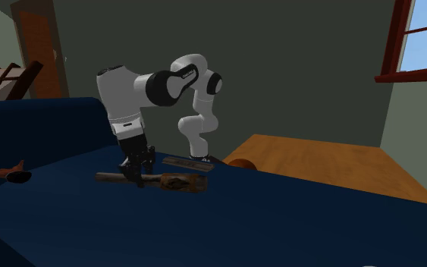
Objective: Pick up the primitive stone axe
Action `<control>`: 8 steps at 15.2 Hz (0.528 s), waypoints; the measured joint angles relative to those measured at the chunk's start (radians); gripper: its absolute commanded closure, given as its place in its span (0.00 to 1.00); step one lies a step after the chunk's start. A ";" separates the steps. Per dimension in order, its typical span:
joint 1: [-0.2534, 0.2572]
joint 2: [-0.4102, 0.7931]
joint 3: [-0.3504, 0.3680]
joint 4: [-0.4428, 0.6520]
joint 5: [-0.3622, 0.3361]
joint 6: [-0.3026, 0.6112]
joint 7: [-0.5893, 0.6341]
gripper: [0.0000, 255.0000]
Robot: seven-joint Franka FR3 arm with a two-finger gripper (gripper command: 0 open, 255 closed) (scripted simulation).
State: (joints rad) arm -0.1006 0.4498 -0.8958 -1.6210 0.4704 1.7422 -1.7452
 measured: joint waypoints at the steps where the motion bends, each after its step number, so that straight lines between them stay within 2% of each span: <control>1: 0.000 0.000 0.000 0.000 0.000 0.000 0.000 1.00; 8: -0.001 0.000 0.000 0.006 0.000 -0.006 0.002 1.00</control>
State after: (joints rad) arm -0.1017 0.4502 -0.8959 -1.6147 0.4701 1.7365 -1.7435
